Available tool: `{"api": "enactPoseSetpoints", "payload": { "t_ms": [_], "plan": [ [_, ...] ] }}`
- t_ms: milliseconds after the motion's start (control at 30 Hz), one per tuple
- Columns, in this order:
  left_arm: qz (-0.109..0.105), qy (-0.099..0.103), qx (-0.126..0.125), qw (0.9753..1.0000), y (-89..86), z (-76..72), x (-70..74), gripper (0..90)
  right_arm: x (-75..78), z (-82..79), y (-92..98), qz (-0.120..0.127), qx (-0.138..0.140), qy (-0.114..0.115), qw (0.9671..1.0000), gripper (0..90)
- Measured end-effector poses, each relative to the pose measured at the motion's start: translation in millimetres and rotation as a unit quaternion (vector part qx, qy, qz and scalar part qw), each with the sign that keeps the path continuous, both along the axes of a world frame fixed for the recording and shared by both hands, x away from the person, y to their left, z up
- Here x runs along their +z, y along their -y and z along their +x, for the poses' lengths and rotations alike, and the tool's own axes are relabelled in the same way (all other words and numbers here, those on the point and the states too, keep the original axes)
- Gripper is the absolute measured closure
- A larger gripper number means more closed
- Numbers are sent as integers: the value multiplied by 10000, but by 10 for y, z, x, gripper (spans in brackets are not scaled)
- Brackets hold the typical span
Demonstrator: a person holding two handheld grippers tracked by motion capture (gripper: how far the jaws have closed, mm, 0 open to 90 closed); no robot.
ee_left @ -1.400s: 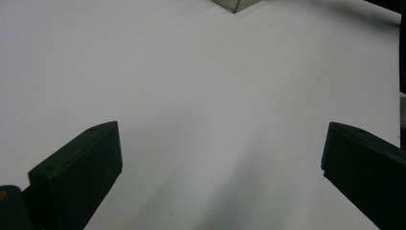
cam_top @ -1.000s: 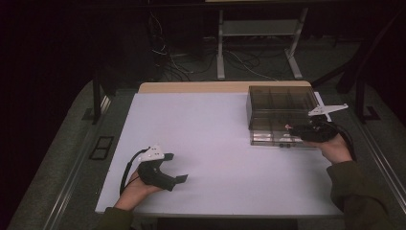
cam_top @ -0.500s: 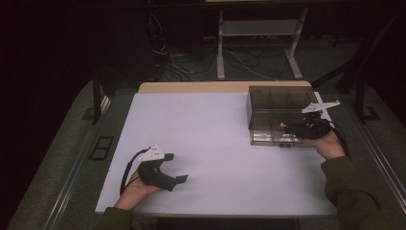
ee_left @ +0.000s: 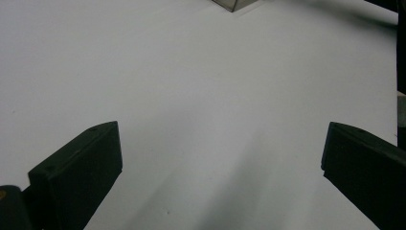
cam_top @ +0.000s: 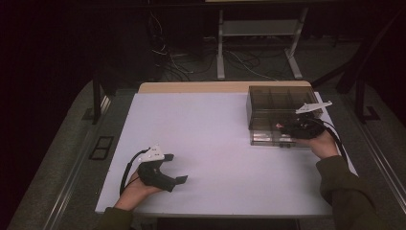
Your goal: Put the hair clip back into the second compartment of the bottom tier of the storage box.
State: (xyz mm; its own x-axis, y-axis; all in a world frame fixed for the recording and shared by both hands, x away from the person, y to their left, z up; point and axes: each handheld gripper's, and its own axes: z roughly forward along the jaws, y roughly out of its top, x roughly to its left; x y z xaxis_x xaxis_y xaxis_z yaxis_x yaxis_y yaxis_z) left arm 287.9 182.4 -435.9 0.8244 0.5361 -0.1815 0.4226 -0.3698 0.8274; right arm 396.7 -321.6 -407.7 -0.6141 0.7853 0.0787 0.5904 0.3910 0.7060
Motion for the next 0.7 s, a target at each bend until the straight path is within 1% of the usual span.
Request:
{"api": "enactPoseSetpoints", "payload": {
  "t_ms": [467, 700],
  "plan": [
    [20, 7, -12, 10000, -1, -4, -1, 0, -111, 34, -31, -134, 5, -135, 9998, 674],
    [34, 9, -21, 10000, 0, -6, 0, 0, -148, 49, -44, -187, -14, -150, 9997, 674]
  ]
}}
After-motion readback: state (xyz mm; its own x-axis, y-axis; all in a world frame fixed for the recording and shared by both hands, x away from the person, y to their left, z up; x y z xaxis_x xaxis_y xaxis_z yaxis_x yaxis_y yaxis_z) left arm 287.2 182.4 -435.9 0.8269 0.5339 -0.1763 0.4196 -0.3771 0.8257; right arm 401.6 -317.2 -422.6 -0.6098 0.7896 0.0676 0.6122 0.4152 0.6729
